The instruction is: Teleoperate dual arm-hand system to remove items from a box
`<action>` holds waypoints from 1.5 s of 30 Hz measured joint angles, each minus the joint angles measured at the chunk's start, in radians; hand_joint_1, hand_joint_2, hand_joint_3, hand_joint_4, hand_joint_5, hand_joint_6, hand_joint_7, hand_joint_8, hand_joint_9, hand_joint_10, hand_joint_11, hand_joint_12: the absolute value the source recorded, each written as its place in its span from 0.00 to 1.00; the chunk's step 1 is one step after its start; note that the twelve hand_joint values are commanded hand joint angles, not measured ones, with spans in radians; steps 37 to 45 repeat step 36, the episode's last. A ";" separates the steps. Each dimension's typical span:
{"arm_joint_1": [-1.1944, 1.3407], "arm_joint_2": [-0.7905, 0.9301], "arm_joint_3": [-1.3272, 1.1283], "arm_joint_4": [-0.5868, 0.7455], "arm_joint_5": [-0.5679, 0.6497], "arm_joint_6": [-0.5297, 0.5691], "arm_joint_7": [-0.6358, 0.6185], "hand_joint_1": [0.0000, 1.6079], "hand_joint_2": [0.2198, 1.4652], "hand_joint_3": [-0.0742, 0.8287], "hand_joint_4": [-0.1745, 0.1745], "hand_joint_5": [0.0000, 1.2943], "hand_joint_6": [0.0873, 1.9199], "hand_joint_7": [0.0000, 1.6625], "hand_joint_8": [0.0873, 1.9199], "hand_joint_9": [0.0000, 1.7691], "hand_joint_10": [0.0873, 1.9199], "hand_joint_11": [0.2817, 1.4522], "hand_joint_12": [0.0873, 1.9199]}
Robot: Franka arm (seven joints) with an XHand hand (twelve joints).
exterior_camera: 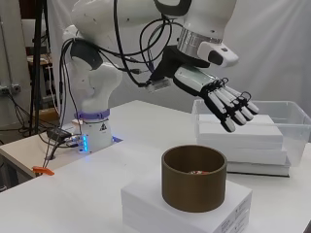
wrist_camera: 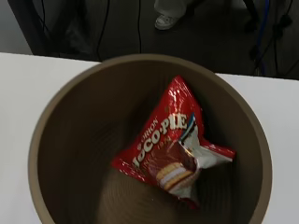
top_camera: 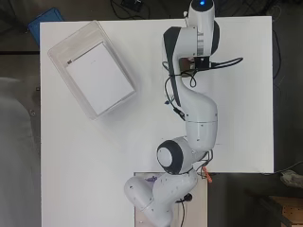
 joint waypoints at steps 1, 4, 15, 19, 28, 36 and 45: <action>-0.020 0.016 0.054 -0.014 0.002 0.012 0.006 0.00 0.46 0.11 0.57 0.04 0.00 0.07 0.00 0.12 0.00 0.10 0.00; -0.255 0.152 0.236 -0.115 0.123 0.081 -0.048 0.00 0.49 0.10 0.54 0.08 0.00 0.10 0.00 0.14 0.00 0.11 0.00; -1.286 0.618 0.777 -0.647 0.343 0.165 0.079 0.00 0.49 0.08 0.50 0.12 0.00 0.12 0.00 0.18 0.00 0.14 0.00; -1.401 0.454 1.227 -0.906 0.422 0.229 0.109 0.00 0.49 0.08 0.48 0.09 0.00 0.10 0.00 0.17 0.00 0.14 0.00; -1.626 0.231 1.707 -1.265 0.588 0.340 0.203 0.01 0.52 0.09 0.46 0.08 0.00 0.08 0.00 0.16 0.00 0.14 0.00; -1.672 0.257 1.751 -1.235 0.578 0.411 0.369 0.03 0.50 0.08 0.45 0.01 0.00 0.04 0.00 0.12 0.00 0.11 0.00; -1.672 0.257 1.751 -1.235 0.578 0.411 0.369 0.03 0.50 0.08 0.45 0.01 0.00 0.04 0.00 0.12 0.00 0.11 0.00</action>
